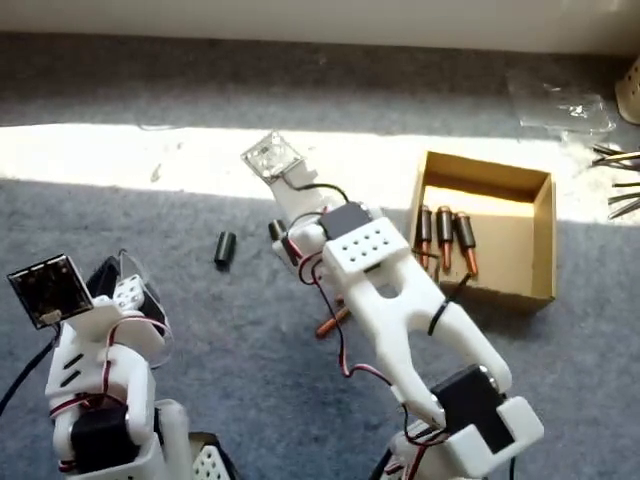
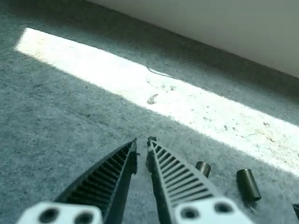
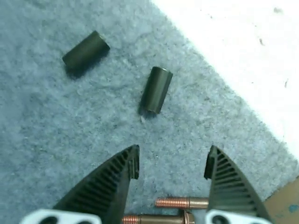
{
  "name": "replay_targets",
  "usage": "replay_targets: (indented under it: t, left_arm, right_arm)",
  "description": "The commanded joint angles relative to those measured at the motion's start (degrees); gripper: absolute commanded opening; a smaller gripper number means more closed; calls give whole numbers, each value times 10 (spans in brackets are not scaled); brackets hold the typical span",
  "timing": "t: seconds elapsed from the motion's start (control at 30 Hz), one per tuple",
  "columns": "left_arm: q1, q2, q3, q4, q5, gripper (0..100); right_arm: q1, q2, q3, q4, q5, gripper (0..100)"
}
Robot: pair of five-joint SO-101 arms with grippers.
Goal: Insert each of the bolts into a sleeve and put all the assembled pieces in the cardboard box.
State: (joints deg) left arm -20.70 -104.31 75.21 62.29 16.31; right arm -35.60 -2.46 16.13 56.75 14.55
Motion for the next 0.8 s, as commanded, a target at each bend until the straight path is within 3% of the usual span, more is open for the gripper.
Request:
replay_targets:
  t: [0.0, 0.4, 0.77]
  left_arm:
    - [-28, -2, -23, -2, -15, 59]
    - [-29, -2, -22, -2, -17, 59]
    - [-29, -2, -22, -1, -17, 59]
  right_arm:
    - [-7, 51, -116, 50, -7, 209]
    - [-17, 352, -543, 258, -6, 209]
    - [-27, 587, -858, 344, -5, 209]
